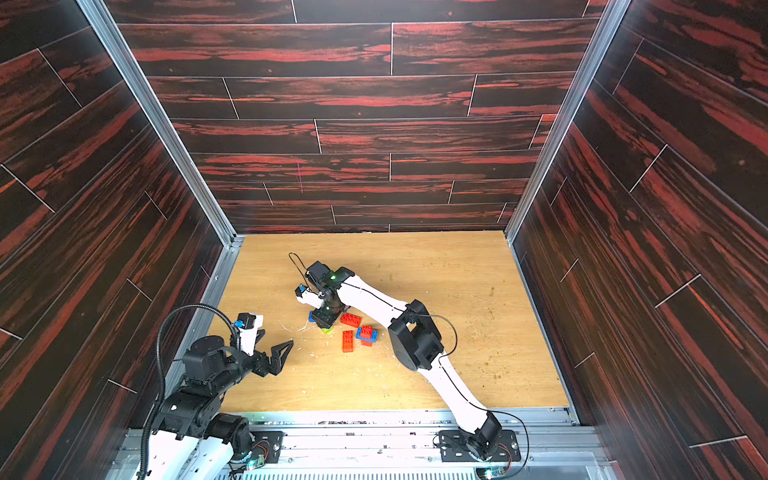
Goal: Assemble the letter f with lego
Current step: Pick up the lego brick from the center of the board.
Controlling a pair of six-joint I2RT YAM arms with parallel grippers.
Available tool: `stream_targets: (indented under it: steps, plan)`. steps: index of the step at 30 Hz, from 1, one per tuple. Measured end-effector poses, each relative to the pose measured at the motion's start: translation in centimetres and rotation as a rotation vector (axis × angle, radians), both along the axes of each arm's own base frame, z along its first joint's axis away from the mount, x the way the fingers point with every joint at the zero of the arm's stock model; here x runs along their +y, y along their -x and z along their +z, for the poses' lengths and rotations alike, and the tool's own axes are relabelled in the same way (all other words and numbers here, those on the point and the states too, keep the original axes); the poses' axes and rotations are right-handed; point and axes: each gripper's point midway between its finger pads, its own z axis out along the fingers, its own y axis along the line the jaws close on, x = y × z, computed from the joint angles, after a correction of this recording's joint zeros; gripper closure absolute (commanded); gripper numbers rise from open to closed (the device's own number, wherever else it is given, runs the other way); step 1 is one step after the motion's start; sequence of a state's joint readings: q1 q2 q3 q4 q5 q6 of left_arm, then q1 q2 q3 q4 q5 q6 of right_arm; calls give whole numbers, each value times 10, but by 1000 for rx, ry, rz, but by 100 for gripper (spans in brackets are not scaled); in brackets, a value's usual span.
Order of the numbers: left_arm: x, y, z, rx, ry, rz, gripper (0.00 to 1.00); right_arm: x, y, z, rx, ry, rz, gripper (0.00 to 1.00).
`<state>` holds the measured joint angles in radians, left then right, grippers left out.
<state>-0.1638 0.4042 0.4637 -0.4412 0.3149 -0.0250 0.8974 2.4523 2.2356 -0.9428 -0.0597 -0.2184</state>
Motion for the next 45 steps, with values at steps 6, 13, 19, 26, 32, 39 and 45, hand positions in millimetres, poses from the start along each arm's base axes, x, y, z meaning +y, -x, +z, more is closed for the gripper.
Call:
stream_targets:
  steps: [6, 13, 19, 26, 32, 39, 45]
  plan:
    - [0, 0, 0, 0, 0, -1, 0, 0, 0, -2, 10, 2, -19, 50]
    - [-1, 0, 0, 0, 2, -4, 0, -3, 2, -19, 36, 29, -36, 50]
    - [-1, 1, 0, 0, 3, -7, 0, -4, 3, -30, 50, 41, -45, 50]
    - [-1, 1, 0, 1, 3, -6, 0, -4, 3, -31, 53, 43, -48, 53]
    - [-1, 1, 0, 0, 3, -7, 0, -4, 4, -31, 56, 42, -52, 65]
    - [-1, 1, 0, 1, 3, -6, 0, -2, 3, -30, 49, 36, -40, 80]
    - [-1, 1, 0, 1, 3, -6, 0, -4, 4, -30, 35, 40, 5, 80]
